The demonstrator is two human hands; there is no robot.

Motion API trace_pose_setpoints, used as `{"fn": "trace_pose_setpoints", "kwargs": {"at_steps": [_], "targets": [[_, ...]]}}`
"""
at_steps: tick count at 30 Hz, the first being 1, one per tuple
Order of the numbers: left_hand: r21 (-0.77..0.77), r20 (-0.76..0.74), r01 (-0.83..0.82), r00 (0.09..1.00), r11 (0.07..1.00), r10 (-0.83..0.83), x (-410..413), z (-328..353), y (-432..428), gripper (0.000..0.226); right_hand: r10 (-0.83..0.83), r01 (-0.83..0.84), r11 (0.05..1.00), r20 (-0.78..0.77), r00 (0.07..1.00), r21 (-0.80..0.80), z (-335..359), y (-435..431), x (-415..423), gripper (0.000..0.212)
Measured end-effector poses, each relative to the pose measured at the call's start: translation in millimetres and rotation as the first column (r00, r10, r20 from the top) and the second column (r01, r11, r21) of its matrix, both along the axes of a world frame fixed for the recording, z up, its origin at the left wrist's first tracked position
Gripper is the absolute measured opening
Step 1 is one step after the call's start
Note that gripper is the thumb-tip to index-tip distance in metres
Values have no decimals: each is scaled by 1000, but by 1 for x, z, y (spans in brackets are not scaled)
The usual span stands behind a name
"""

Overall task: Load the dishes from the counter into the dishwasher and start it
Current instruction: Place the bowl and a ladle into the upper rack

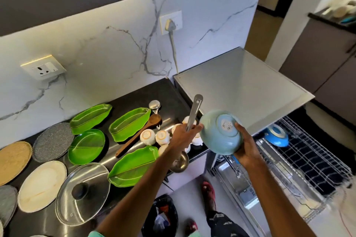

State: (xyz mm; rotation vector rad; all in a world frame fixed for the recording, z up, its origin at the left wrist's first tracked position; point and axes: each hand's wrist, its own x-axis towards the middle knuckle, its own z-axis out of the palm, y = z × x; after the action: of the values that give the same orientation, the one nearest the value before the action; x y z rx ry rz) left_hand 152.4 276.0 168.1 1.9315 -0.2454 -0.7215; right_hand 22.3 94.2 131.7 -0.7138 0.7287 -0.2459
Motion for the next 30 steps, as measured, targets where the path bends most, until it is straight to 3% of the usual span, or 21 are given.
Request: {"fn": "trace_pose_setpoints", "kwargs": {"at_steps": [3, 8, 14, 18, 23, 27, 30], "targets": [[-9, -21, 32, 999, 999, -33, -29, 4, -9, 26, -22, 21, 1000, 48, 999, 6, 8, 1, -39, 50], [-68, 87, 183, 980, 981, -177, -66, -3, -34, 26, -49, 50, 999, 58, 997, -12, 10, -18, -88, 50], [-155, -37, 258, 963, 954, -266, -119, -16, -96, 16, 64, -70, 984, -45, 997, -167, -6, -79, -144, 49], [-160, -167, 225, 953, 961, -251, -157, -35, -153, 51, 98, -115, 973, -98, 990, -198, -34, -132, -179, 70], [-145, -289, 124, 943, 982, -162, -207, -69, -222, 38, 137, -143, 986, -73, 988, -87, -57, -206, -219, 40], [-156, -381, 65, 917, 986, -121, -231, -89, -257, 30, 43, -31, 993, -109, 993, 113, -95, -256, -249, 62], [-91, -393, 41, 916, 995, -74, -238, -111, -271, 45, 67, -55, 988, -82, 994, 142, -113, -280, -257, 81]]}}
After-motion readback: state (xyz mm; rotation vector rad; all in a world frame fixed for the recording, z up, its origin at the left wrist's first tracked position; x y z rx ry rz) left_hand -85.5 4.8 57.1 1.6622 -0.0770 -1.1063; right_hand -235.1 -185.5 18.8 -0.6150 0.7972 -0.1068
